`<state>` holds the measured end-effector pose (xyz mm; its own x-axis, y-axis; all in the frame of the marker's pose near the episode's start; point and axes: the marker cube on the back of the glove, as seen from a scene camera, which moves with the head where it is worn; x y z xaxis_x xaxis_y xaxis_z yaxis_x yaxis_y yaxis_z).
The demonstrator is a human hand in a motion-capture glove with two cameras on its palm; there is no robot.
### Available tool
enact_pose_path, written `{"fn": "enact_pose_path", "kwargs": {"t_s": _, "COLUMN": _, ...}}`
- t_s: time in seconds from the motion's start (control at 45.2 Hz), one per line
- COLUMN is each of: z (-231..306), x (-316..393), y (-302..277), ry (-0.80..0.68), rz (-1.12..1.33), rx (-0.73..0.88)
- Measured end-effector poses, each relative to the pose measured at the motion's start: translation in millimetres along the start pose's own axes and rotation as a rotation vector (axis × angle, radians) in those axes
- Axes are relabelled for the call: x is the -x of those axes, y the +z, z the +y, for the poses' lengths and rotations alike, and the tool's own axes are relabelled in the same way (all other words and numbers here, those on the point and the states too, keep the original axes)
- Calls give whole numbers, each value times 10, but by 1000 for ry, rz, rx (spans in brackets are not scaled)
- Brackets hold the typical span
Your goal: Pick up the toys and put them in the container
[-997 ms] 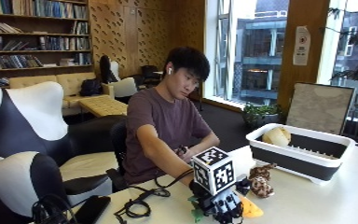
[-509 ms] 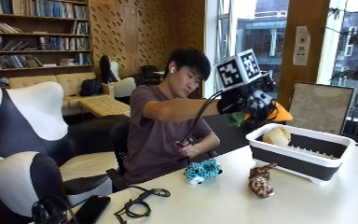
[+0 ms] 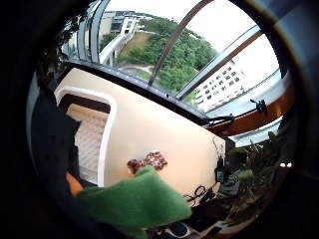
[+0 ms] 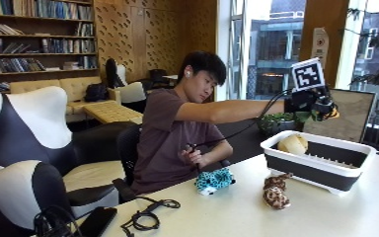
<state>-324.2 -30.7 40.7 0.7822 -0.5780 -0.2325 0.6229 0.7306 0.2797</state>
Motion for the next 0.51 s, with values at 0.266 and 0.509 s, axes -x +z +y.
{"fn": "enact_pose_path", "kwargs": {"t_s": 0.266, "z": -374, "x": 786, "y": 505, "ry": 212, "rz": 12, "rx": 175}}
{"fn": "enact_pose_path", "kwargs": {"t_s": 0.509, "z": -300, "x": 1029, "y": 402, "ry": 50, "rz": -115, "rx": 248}}
